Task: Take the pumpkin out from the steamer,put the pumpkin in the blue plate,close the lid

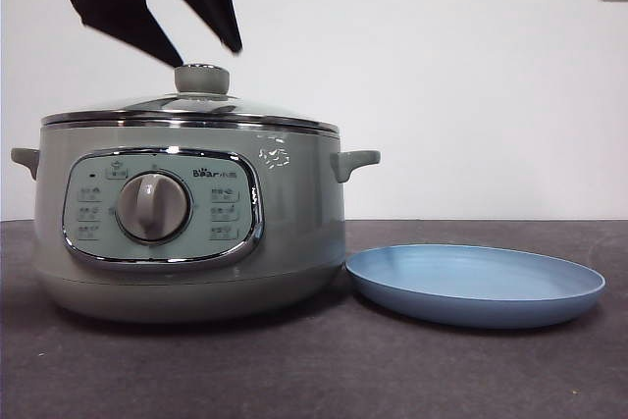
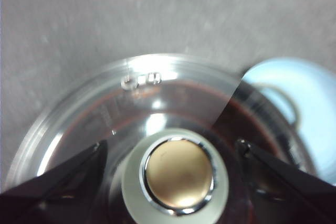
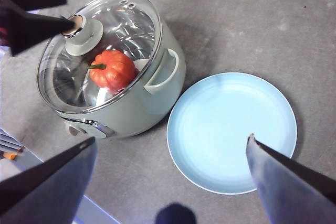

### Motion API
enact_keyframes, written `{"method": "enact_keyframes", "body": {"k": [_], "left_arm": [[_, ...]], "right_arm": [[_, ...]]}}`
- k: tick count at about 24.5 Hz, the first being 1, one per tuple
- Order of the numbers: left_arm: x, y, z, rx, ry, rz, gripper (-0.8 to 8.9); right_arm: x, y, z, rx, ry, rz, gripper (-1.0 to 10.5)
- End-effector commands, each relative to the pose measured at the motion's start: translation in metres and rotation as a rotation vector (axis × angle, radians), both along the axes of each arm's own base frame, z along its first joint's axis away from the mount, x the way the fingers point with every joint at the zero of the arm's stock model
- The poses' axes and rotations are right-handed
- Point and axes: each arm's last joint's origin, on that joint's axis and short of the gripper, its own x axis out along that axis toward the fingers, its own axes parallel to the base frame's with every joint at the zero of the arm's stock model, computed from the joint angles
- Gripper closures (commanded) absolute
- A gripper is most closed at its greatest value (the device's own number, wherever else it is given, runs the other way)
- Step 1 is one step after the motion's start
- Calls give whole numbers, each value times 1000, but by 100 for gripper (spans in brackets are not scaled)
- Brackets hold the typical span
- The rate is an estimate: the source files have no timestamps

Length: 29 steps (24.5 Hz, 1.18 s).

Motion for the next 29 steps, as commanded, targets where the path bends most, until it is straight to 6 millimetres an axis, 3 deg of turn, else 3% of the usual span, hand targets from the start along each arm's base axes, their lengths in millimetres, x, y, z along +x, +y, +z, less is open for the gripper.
{"method": "enact_keyframes", "body": {"k": [1,7,8,11,13,20,23,29], "left_arm": [[4,-5,-8,27,19,-15,407],[5,-7,-14,45,53,-21,411],[5,-7,-14,45,54,-21,448],[3,-7,-16,71,72,-45,707],[2,-6,-17,76,78,-47,814],[1,-6,-13,70,57,-41,826],[-4,-3,2,38,-6,-39,822],[-32,12,59,-46,-175,-35,822]], "right_arm": [[1,0,2,4,-14,-1,474],[1,0,2,4,-15,-1,474],[2,0,2,5,-15,-1,474],[2,0,2,6,-14,-2,474],[2,0,2,6,-14,-2,474],[2,0,2,6,-16,-3,474],[2,0,2,11,-10,-6,474],[3,1,4,30,-19,-17,474]]}}
